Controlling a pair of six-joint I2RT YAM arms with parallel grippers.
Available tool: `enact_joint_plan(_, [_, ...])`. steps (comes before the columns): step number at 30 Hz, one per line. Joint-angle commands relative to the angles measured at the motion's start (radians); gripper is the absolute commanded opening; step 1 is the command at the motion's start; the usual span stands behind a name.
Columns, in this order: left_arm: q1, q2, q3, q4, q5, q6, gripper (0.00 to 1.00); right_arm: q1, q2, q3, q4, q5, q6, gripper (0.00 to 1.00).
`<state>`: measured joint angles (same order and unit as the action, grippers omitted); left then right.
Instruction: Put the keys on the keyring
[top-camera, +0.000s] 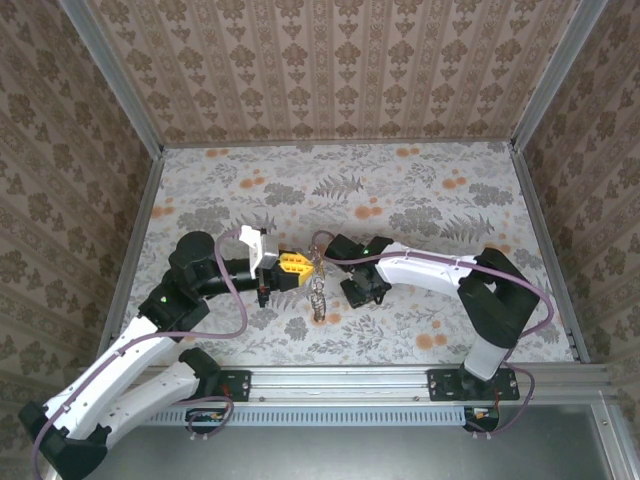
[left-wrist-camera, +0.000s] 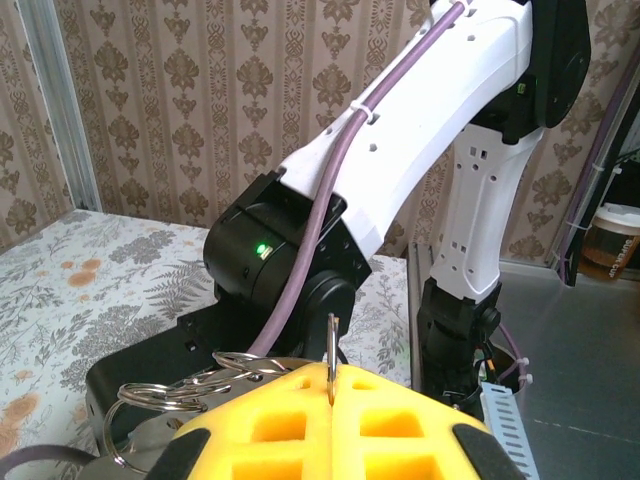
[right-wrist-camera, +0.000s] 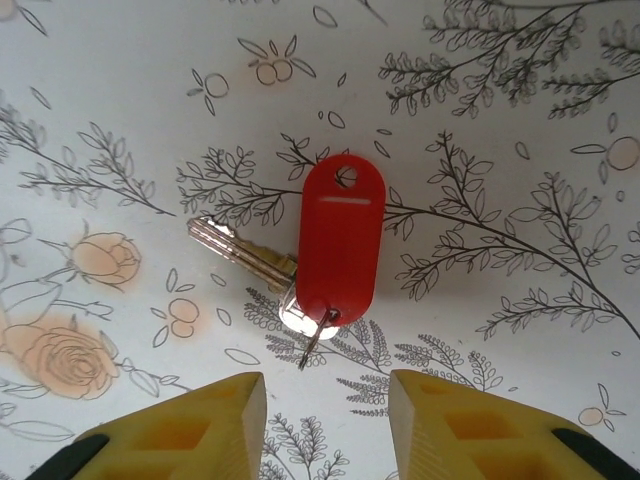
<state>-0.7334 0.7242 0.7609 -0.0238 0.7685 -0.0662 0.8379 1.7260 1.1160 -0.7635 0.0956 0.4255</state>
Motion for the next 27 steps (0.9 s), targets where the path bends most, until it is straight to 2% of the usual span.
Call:
enact_joint_plan(1, [0.000,-0.020,0.040,0.016,-0.012,0.020,0.00,0.000,0.028,0.031,-0.020,-0.012,-0.016,0.36])
enact_joint_plan(27, [-0.001,-0.029,0.037,0.018,-0.009,0.025,0.00,-0.037,0.072,0.022,0.023,-0.037,-0.045,0.15])
